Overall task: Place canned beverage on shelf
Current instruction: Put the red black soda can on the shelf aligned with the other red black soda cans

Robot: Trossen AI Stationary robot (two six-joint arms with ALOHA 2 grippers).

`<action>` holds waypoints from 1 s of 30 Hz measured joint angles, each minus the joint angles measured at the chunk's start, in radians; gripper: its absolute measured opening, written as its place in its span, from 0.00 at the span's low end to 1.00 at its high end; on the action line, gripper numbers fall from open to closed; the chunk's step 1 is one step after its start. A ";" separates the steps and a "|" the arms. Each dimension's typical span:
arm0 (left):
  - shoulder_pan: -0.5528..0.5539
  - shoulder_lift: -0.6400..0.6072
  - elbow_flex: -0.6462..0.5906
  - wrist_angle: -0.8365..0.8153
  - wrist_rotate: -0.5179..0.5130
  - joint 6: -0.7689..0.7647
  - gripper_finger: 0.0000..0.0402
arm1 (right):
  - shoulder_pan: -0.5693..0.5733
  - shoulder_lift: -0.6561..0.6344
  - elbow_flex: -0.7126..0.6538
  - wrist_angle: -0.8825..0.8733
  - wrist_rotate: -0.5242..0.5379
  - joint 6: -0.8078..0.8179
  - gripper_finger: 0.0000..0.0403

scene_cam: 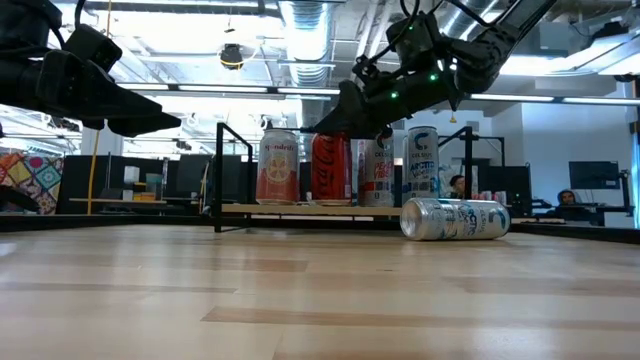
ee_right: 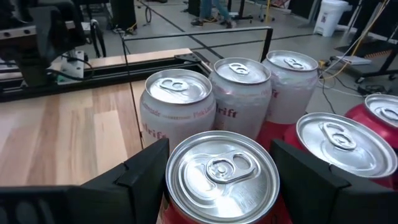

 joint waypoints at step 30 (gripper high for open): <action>0.000 0.000 0.000 0.000 0.000 0.000 0.93 | -0.017 -0.003 0.003 -0.046 0.006 0.003 0.76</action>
